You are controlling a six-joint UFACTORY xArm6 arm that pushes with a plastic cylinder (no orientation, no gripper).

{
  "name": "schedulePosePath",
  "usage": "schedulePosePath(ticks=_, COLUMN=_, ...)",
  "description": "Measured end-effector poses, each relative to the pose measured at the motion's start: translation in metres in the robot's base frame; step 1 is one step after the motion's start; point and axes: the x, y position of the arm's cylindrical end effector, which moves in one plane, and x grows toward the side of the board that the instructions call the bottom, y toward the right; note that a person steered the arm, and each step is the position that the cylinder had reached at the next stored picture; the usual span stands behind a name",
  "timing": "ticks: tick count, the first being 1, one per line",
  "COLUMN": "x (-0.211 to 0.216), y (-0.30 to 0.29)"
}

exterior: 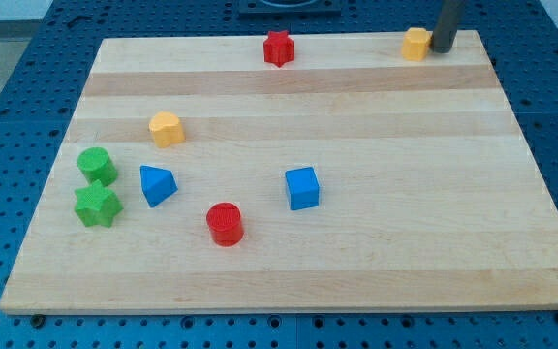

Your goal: Move yellow hexagon a bit left

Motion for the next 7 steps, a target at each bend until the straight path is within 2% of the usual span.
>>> schedulePosePath(ticks=1, x=-0.001, y=-0.018)
schedulePosePath(ticks=3, x=-0.053, y=0.034)
schedulePosePath(ticks=5, x=-0.045, y=-0.021)
schedulePosePath(ticks=7, x=-0.04, y=-0.049)
